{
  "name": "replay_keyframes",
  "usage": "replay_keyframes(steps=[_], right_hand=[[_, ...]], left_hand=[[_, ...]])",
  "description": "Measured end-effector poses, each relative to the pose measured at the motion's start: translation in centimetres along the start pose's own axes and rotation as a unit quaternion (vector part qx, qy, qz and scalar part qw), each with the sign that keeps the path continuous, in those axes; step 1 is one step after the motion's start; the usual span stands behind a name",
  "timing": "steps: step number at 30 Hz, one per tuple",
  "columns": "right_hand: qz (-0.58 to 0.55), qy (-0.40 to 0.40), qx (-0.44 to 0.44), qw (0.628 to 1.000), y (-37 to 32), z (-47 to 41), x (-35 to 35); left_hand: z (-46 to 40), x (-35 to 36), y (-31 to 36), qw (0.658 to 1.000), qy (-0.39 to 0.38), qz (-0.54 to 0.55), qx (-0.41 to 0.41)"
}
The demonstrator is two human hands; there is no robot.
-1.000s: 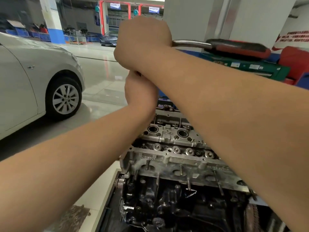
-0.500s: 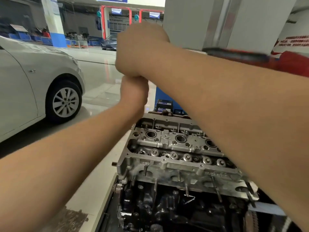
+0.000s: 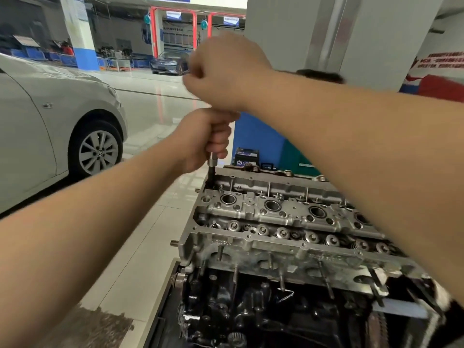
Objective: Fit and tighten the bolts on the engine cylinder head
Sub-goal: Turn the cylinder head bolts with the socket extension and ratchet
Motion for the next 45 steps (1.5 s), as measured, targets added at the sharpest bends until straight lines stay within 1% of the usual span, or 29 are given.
replay_keyframes(steps=[1, 2, 4, 6, 8, 10, 11, 12, 13, 14, 15, 17, 19, 21, 23, 24, 26, 27, 28, 30, 32, 35, 36, 37, 39, 40, 41, 43, 45], right_hand=[[-0.063, -0.002, 0.001, 0.998, 1.1, 0.3, 0.2], [-0.089, -0.005, 0.004, 0.996, 1.8, 0.6, 0.4], [-0.039, -0.018, 0.033, 0.999, 1.9, 0.2, 0.7], [0.065, -0.044, 0.091, 0.993, 0.9, -0.8, 0.8], [0.132, -0.056, 0.096, 0.985, -1.1, -1.5, 0.8], [0.138, -0.011, 0.049, 0.989, -2.5, -1.5, 0.3], [0.117, 0.004, 0.032, 0.993, -2.3, -1.1, 0.1], [0.083, 0.012, 0.018, 0.996, -1.3, -0.6, 0.0], [0.034, 0.009, 0.01, 0.999, -0.3, -0.2, 0.2], [-0.015, 0.006, 0.008, 1.0, 0.6, 0.1, 0.4], [-0.045, 0.008, 0.011, 0.999, 1.3, 0.4, 0.6], [-0.034, -0.003, 0.045, 0.998, 1.8, 0.4, 0.7], [0.044, -0.022, 0.095, 0.994, 1.2, -0.4, 0.6], [0.114, -0.048, 0.11, 0.986, -0.3, -0.8, 0.5], [0.115, -0.025, 0.084, 0.989, -1.5, -1.1, 0.4], [0.096, 0.002, 0.061, 0.994, -1.7, -1.1, 0.2], [0.017, 0.006, 0.011, 1.0, -0.8, -0.5, 0.0], [-0.049, -0.003, -0.001, 0.999, -0.1, -0.2, 0.2], [-0.097, -0.008, -0.005, 0.995, 0.5, 0.0, 0.4], [-0.078, -0.017, 0.029, 0.996, 1.2, 0.1, 0.5], [0.018, -0.025, 0.093, 0.995, 0.9, -0.4, 0.4], [0.119, -0.027, 0.094, 0.988, -1.8, -0.9, 0.3], [0.123, 0.002, 0.068, 0.99, -2.4, -0.9, 0.0], [0.11, 0.022, 0.043, 0.993, -2.5, -0.6, -0.2], [0.052, 0.022, -0.001, 0.998, -0.9, 0.1, 0.0], [-0.001, 0.014, -0.008, 1.0, 0.1, 0.4, 0.2], [-0.045, 0.011, -0.007, 0.999, 0.8, 0.7, 0.3], [-0.043, -0.006, 0.024, 0.999, 1.3, 0.4, 0.6], [0.045, -0.045, 0.097, 0.993, 1.0, -0.6, 0.6]], left_hand=[[0.0, 0.4, 0.2, 0.998, -0.052, 0.012, -0.016], [-0.1, 0.4, 0.6, 0.999, -0.049, 0.01, -0.01], [0.5, 0.2, 0.7, 0.997, 0.068, -0.033, 0.023], [1.6, 1.1, 0.7, 0.975, 0.186, -0.1, 0.071], [2.3, 1.7, 0.4, 0.956, 0.241, -0.125, 0.107], [2.4, -0.1, 0.6, 0.949, 0.274, -0.127, 0.092], [1.7, -1.0, 0.4, 0.965, 0.233, -0.104, 0.065], [0.6, -0.9, 0.3, 0.988, 0.136, -0.061, 0.041], [0.1, -0.3, 0.3, 0.999, 0.036, -0.026, 0.011], [0.0, 0.3, 0.6, 1.0, -0.028, -0.013, -0.005], [-0.2, 0.4, 0.7, 0.999, -0.038, -0.014, -0.005], [0.3, 0.2, 0.8, 0.997, 0.07, -0.037, 0.016], [1.4, 0.4, 1.3, 0.97, 0.203, -0.107, 0.079], [1.8, 1.5, 1.5, 0.944, 0.243, -0.188, 0.123], [1.7, 0.3, 1.1, 0.957, 0.238, -0.108, 0.13], [1.1, -0.6, 0.8, 0.971, 0.203, -0.048, 0.117], [0.3, -0.4, 0.6, 0.997, 0.047, 0.012, 0.055], [0.3, -0.1, 0.7, 0.999, -0.024, 0.024, 0.026], [0.2, -0.1, 0.8, 0.999, -0.044, 0.016, 0.018], [0.7, -0.2, 1.0, 0.998, 0.041, -0.042, 0.035], [1.6, 0.2, 1.4, 0.973, 0.176, -0.109, 0.099], [2.5, 1.1, 1.3, 0.942, 0.252, -0.151, 0.159], [2.4, 0.2, 1.3, 0.945, 0.263, -0.126, 0.15], [1.7, -0.8, 1.0, 0.959, 0.238, -0.088, 0.126], [0.1, -0.2, 0.9, 0.997, 0.051, -0.038, 0.051], [-0.1, 0.4, 1.2, 0.999, -0.033, -0.021, 0.021], [-0.3, 0.5, 1.4, 0.998, -0.066, -0.01, 0.005], [0.2, 0.3, 1.4, 0.999, 0.006, -0.032, 0.008], [1.3, 0.4, 1.4, 0.978, 0.146, -0.135, 0.065]])
Point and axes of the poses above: each hand's wrist, its own z-axis away from the middle knuckle, its own x-axis out of the palm, y = z × x, the point moved 8 cm from there along -z, towards the middle knuckle, and after that the axes turned 12 degrees about -y, right-handed, at the moved point
